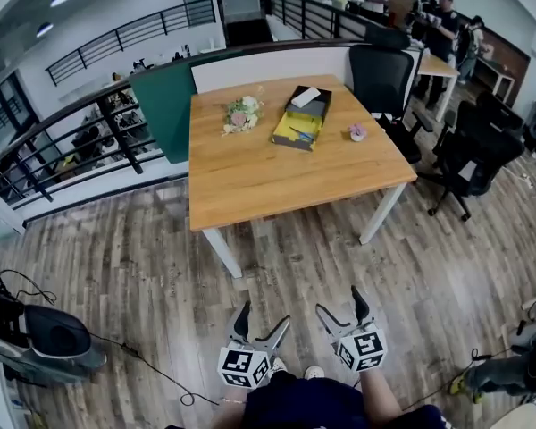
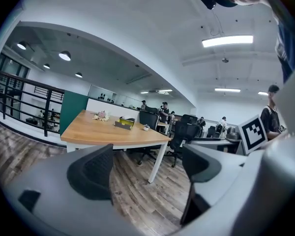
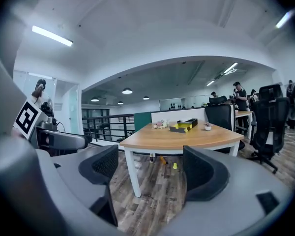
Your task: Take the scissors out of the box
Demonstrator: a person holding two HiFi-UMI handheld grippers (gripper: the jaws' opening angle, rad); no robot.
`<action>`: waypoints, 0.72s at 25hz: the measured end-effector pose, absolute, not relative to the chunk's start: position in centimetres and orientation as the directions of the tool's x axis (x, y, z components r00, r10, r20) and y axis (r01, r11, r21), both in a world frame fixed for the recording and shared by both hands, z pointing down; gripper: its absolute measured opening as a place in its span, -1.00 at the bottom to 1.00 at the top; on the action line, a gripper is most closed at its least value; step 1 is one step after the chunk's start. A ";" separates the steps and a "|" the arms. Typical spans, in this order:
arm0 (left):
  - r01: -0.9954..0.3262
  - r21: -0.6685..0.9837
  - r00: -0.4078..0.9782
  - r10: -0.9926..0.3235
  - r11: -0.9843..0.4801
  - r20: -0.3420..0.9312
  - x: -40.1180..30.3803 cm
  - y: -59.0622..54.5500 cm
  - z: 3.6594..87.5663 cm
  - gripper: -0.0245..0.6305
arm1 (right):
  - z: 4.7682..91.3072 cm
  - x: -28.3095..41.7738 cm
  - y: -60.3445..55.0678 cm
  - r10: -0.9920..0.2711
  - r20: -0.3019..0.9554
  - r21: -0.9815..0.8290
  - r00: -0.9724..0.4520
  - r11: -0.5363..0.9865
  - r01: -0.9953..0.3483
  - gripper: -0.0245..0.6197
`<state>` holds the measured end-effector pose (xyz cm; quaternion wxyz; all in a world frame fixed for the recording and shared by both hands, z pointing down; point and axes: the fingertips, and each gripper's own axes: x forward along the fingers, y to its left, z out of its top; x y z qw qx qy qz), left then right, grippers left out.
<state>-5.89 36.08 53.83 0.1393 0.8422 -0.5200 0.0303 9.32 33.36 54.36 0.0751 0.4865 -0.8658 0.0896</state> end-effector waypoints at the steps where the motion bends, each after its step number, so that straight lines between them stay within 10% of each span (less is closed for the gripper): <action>1: -0.882 0.199 0.463 -0.865 -0.427 0.196 -6.1 35.8 53.8 0.36 | 54.3 9.1 33.2 -0.834 0.217 -0.075 -0.508 0.504 -0.860 0.32; 18: -0.868 0.175 0.494 -0.842 -0.465 0.215 -7.9 32.4 55.0 0.36 | 55.6 8.5 31.0 -0.867 0.259 -0.047 -0.425 0.428 -0.903 0.37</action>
